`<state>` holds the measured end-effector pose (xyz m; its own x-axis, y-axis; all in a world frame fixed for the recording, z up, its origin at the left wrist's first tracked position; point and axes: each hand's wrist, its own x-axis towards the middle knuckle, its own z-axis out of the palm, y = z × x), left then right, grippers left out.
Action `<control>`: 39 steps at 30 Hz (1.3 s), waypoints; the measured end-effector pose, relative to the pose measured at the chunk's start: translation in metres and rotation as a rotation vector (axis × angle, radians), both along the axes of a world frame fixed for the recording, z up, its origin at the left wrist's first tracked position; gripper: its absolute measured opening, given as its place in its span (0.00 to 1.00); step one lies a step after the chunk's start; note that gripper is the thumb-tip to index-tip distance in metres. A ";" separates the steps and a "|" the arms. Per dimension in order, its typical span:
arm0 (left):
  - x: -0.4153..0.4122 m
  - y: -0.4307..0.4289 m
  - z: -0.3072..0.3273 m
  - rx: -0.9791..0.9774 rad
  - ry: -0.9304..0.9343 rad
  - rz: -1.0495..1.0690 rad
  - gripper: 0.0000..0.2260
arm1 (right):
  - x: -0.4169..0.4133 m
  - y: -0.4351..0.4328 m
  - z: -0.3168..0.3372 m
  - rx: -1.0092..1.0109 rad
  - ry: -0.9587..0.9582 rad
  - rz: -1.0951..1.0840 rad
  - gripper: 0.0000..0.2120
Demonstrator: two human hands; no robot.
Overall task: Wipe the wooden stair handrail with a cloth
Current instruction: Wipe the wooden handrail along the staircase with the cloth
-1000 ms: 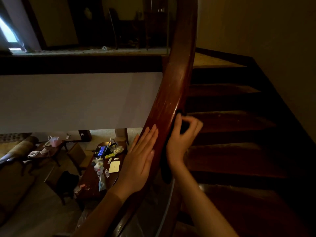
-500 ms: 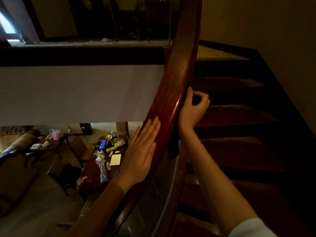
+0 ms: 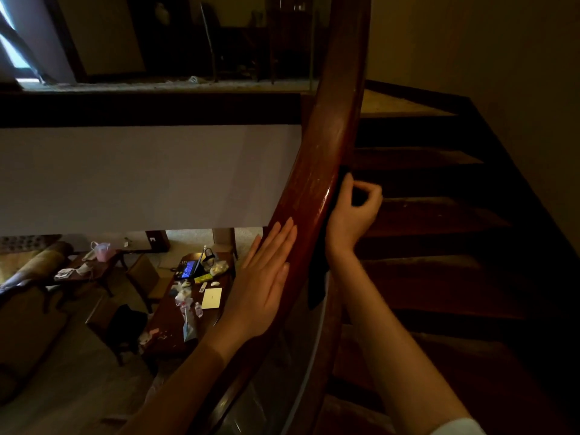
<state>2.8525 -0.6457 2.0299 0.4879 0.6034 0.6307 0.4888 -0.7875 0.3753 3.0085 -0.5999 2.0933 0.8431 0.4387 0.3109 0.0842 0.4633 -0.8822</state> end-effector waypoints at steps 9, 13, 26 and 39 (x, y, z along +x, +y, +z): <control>0.001 0.001 -0.001 -0.001 0.008 0.010 0.24 | -0.017 -0.021 -0.017 0.070 -0.306 -0.106 0.08; 0.002 -0.003 0.000 -0.027 0.002 0.006 0.24 | -0.007 -0.013 -0.011 -0.033 0.039 0.028 0.07; -0.001 -0.009 -0.006 -0.069 -0.123 0.094 0.25 | -0.003 0.001 0.058 -0.226 -0.965 -0.274 0.07; -0.008 -0.003 -0.015 -0.384 -0.515 0.176 0.26 | -0.009 0.023 0.084 -0.405 -1.211 -0.291 0.06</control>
<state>2.8440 -0.6485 2.0153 0.0555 0.8748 0.4813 0.2809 -0.4762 0.8332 2.9994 -0.5773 2.1769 0.2027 0.5300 0.8234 0.9686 0.0149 -0.2480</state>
